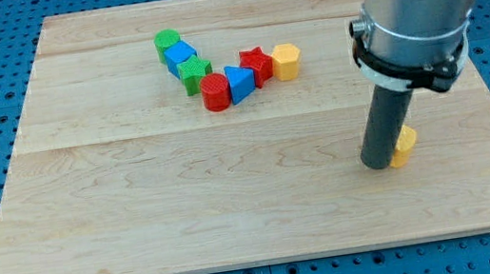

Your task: Place your hand at the right side of the yellow hexagon

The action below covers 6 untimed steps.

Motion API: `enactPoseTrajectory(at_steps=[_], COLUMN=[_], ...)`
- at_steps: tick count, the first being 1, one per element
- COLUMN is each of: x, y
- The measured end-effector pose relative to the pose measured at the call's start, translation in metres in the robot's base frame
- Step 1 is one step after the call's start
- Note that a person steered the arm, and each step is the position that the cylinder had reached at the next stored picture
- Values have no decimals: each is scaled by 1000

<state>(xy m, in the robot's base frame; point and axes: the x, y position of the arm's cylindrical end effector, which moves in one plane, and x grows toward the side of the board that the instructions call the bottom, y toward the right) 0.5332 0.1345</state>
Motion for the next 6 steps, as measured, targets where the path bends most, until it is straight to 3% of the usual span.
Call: enactPoseTrajectory(at_steps=[2,6], x=[-14,-133], y=[-4,3])
